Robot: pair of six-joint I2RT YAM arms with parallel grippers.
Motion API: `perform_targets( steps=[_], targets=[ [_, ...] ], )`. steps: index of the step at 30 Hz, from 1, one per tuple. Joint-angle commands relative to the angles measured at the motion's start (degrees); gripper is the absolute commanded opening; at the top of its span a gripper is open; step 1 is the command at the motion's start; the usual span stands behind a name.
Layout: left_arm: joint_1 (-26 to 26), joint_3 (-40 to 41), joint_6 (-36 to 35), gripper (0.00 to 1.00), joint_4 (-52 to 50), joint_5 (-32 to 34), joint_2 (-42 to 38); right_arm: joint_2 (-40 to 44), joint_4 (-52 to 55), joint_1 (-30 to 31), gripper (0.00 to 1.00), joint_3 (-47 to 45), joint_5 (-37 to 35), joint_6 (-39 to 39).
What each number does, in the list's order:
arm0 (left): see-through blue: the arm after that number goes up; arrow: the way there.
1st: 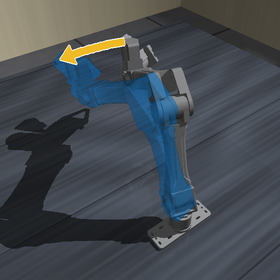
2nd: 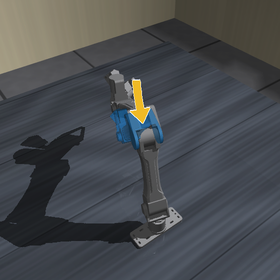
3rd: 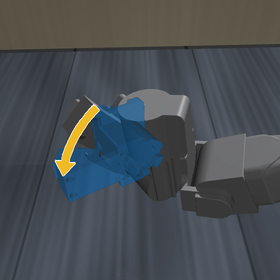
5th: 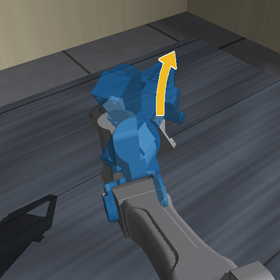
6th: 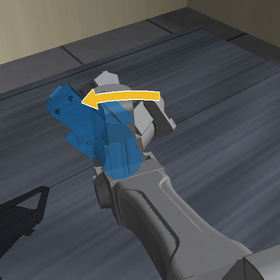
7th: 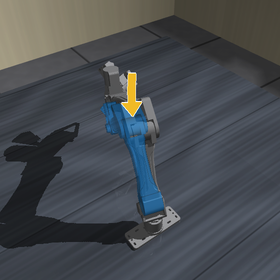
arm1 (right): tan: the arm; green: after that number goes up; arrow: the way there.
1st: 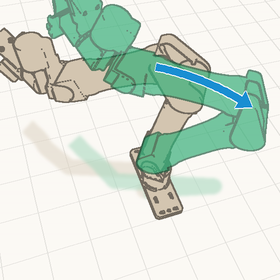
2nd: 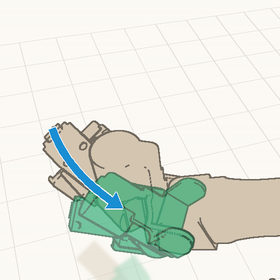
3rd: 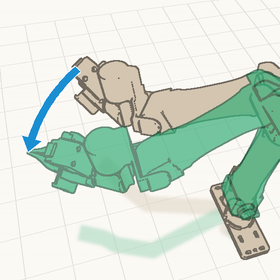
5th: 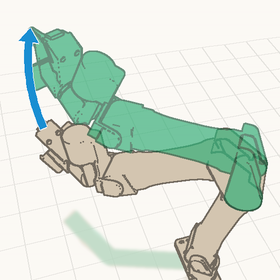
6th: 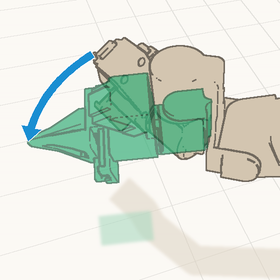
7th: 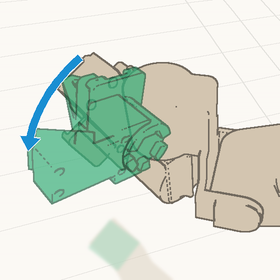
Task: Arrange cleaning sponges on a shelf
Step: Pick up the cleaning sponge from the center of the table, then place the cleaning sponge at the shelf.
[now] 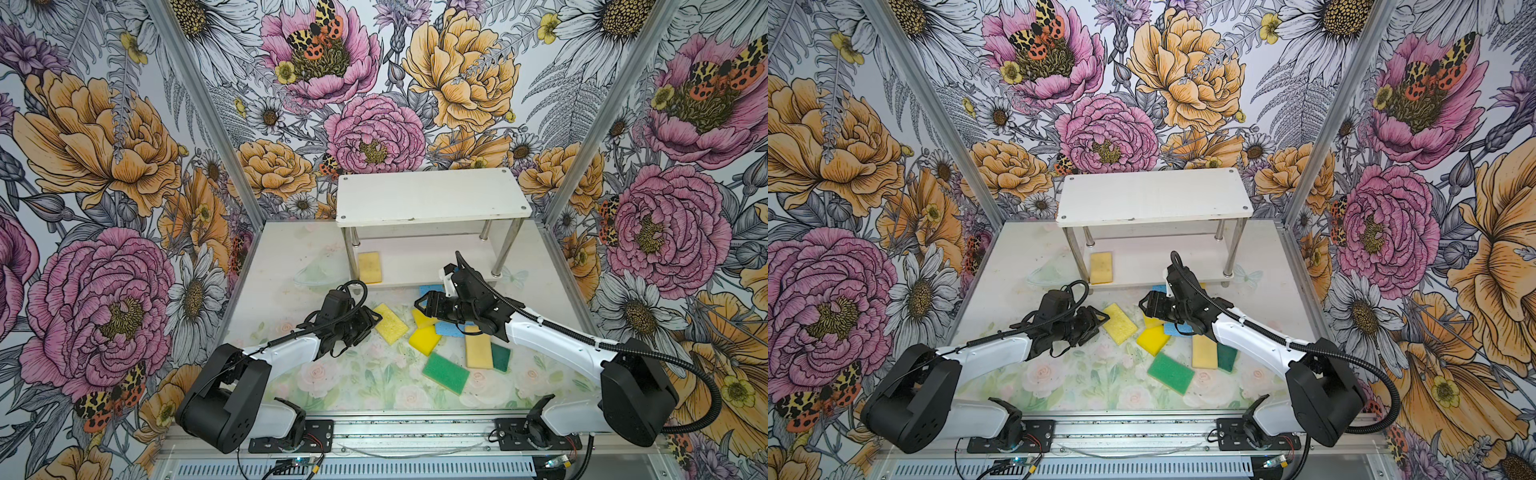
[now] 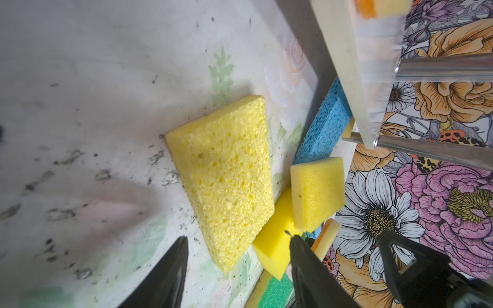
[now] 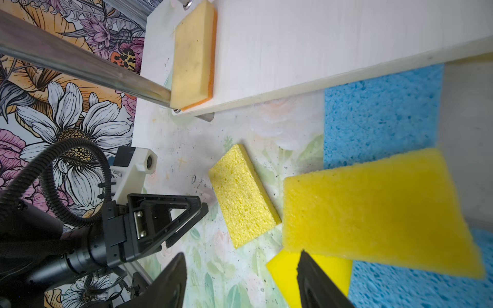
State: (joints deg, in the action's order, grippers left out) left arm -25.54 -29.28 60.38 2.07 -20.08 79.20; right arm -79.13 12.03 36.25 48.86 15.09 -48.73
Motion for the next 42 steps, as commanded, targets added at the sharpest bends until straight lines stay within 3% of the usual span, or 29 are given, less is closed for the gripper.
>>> perform_targets(
  steps=[1, 16, 28, 37, 42],
  targets=[
    [-0.39, -1.77, 0.46, 0.56, 3.21, 0.21, 1.92, 1.74, -0.20, -0.56, 0.67, -0.50, -0.01, 0.83],
    [0.65, -1.57, 0.70, 0.36, 4.94, -1.11, 7.75, 3.11, -0.16, -0.56, 0.67, -1.47, -2.08, 0.30],
    [1.54, -1.06, 0.37, 0.00, 5.55, -2.68, 9.04, 3.45, -0.26, -0.57, 0.67, -1.78, -2.20, 0.28],
    [2.28, -1.00, -5.75, 0.00, 5.38, -9.00, 1.33, 1.85, -0.04, -0.61, 0.69, 1.16, 6.49, 2.65],
    [2.38, -5.34, -14.20, 0.00, -4.55, -13.87, -2.07, 0.34, 0.31, 0.03, 0.68, 2.52, 10.44, 2.54]
  ],
)
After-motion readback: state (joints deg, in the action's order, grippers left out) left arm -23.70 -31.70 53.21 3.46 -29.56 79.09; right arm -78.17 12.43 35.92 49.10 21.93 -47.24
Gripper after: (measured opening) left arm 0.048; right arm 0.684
